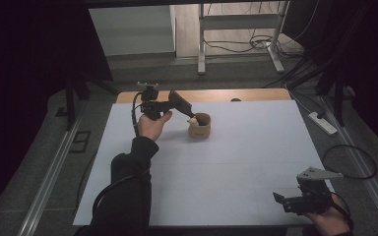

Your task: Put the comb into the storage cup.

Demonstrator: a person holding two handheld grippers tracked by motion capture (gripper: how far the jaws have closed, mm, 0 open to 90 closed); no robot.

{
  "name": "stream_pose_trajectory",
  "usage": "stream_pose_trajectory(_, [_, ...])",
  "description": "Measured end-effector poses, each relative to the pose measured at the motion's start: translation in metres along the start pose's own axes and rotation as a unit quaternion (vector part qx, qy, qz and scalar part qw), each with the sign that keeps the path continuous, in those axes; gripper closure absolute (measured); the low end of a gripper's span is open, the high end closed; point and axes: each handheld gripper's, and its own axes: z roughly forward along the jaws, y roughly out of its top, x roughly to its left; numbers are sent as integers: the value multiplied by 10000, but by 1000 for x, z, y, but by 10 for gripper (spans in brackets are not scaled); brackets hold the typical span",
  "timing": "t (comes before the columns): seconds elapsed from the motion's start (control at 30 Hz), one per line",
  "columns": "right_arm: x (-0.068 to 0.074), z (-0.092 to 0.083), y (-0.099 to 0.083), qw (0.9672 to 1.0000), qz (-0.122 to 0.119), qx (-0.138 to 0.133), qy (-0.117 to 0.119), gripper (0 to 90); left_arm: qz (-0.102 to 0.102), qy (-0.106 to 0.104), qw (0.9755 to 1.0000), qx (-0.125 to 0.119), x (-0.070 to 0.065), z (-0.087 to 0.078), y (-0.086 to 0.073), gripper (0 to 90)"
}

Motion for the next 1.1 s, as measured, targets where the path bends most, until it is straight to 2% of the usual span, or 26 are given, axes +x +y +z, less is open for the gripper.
stream_pose_trajectory(0.07, [0, 0, 0, 10000, 8, -3, 9, 5, 126, 162, 9998, -37, 0, -1, -1, 389])
stream_pose_trajectory(0.13, [0, 0, 0, 10000, 25, -12, 20, 5, 239, 228, 9994, -47, 0, -1, -2, 335])
stream_pose_trajectory(0.3, [-1, -1, 0, 10000, 49, -41, 39, 2, 644, 529, 9965, -38, -3, -3, -3, 191])
stream_pose_trajectory(0.47, [-1, -1, 0, 10000, 45, -44, 34, 0, 907, 572, 9942, 24, -7, -8, -3, 85])
stream_pose_trajectory(0.6, [-1, -1, 0, 10000, 38, -48, 45, 0, 1228, 780, 9893, 69, -13, -11, -5, 58])
stream_pose_trajectory(0.7, [-1, -1, 0, 10000, 38, -54, 59, 0, 1476, 935, 9846, 29, -15, -14, -8, 34])
stream_pose_trajectory(0.8, [-1, -1, 0, 10000, 38, -59, 57, 0, 1628, 994, 9816, -32, -17, -17, -11, 19])
stream_pose_trajectory(1.0, [-1, -2, 0, 9999, 57, -89, 46, 0, 1786, 1069, 9780, -130, -19, -24, -14, 3])
stream_pose_trajectory(1.1, [-1, -2, 0, 9999, 45, -83, 34, 0, 1806, 1052, 9778, -169, -20, -28, -16, 0])
